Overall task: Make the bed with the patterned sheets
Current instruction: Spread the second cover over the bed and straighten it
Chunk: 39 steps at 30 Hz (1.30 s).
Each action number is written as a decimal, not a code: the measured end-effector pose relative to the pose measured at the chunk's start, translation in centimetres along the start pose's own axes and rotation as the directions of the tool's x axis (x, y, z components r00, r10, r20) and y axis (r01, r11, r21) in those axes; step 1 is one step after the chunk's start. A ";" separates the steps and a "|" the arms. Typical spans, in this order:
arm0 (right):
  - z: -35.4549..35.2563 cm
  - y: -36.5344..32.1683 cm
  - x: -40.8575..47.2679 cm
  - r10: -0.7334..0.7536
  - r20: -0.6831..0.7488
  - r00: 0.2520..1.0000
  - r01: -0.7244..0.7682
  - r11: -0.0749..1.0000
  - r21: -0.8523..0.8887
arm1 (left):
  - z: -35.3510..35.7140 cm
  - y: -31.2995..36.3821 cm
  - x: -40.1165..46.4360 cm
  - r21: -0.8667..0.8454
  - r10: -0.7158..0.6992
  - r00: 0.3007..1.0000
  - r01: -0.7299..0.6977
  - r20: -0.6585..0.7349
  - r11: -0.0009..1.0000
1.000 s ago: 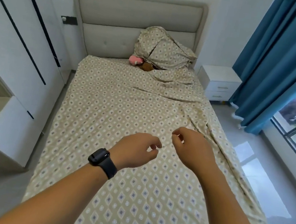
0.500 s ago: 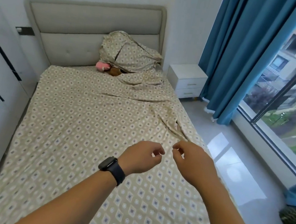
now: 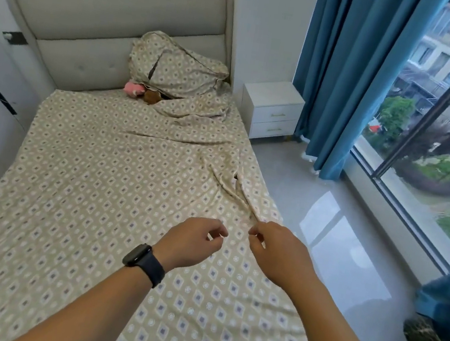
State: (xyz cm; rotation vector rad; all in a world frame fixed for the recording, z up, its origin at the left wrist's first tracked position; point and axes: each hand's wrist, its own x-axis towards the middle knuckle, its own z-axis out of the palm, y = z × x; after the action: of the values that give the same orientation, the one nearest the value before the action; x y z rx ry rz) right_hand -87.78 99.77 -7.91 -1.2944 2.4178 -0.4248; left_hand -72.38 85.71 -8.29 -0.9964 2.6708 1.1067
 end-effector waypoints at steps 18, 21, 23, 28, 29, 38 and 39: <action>-6.0 18.7 11.2 -0.033 0.005 0.999 0.033 0.995 -0.091 | 8.2 11.0 14.9 -0.097 -0.219 0.956 0.203 -0.197 0.974; -8.5 22.4 14.0 -0.155 0.103 0.983 0.168 0.976 -0.135 | 11.1 14.6 15.6 -0.227 -0.335 0.907 0.281 -0.254 0.932; -9.8 23.7 15.0 -0.222 0.147 0.964 0.243 0.959 -0.145 | 13.1 16.9 15.4 -0.229 -0.371 0.898 0.320 -0.238 0.919; -11.8 25.2 16.1 -0.379 0.217 0.900 0.404 0.910 -0.088 | 17.6 21.2 14.3 -0.131 -0.448 0.841 0.429 -0.302 0.894; -12.0 25.7 15.9 -0.394 0.211 0.895 0.416 0.906 -0.073 | 18.4 21.5 14.4 -0.134 -0.460 0.830 0.441 -0.315 0.888; -14.3 33.8 17.0 -0.512 0.315 0.799 0.550 0.834 -0.039 | 22.8 28.7 17.2 -0.270 -0.599 0.710 0.535 -0.370 0.801; -14.5 34.7 17.3 -0.551 0.359 0.753 0.599 0.800 -0.027 | 23.8 29.9 17.5 -0.296 -0.645 0.667 0.573 -0.372 0.764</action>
State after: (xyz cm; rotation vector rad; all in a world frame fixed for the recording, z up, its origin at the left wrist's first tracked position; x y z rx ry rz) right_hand -128.54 105.12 -12.77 -2.0025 1.7500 -0.1608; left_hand -107.89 107.72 -13.13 -2.2222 2.1928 1.0071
